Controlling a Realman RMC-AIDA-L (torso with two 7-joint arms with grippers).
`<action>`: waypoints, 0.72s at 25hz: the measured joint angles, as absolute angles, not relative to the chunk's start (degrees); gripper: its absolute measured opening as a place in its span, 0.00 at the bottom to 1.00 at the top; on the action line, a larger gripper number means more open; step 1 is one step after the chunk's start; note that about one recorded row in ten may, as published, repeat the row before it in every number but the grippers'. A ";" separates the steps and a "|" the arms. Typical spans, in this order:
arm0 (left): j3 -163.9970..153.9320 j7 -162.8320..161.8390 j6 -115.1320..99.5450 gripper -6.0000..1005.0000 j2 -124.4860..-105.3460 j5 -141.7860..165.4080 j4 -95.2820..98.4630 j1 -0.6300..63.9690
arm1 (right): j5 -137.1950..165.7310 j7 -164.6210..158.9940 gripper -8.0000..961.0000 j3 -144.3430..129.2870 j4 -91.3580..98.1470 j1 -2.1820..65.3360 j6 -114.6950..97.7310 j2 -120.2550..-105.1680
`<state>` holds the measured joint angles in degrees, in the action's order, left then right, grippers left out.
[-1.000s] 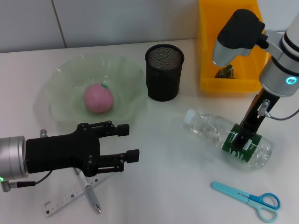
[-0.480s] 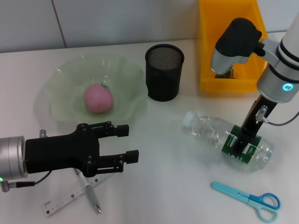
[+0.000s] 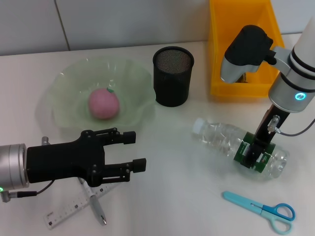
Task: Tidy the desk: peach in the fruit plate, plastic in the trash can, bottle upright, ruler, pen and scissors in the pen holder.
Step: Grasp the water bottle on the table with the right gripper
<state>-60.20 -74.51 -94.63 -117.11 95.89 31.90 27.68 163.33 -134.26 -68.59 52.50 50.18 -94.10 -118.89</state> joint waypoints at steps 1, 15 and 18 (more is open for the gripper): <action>-60.20 -74.51 -94.63 0.74 -117.11 95.89 31.90 27.68 | 163.33 -134.26 0.82 -68.59 52.50 50.18 -94.10 -118.89; -60.21 -74.36 -94.45 0.74 -117.34 95.89 31.90 27.75 | 163.20 -133.02 0.82 -68.55 49.37 50.51 -91.55 -118.91; -60.20 -74.35 -94.39 0.74 -117.34 95.89 31.90 27.77 | 163.20 -132.96 0.82 -68.55 49.29 50.53 -91.43 -118.91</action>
<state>-60.20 -74.35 -94.39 -117.34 95.89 31.90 27.77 163.20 -132.96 -68.55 49.29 50.53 -91.43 -118.91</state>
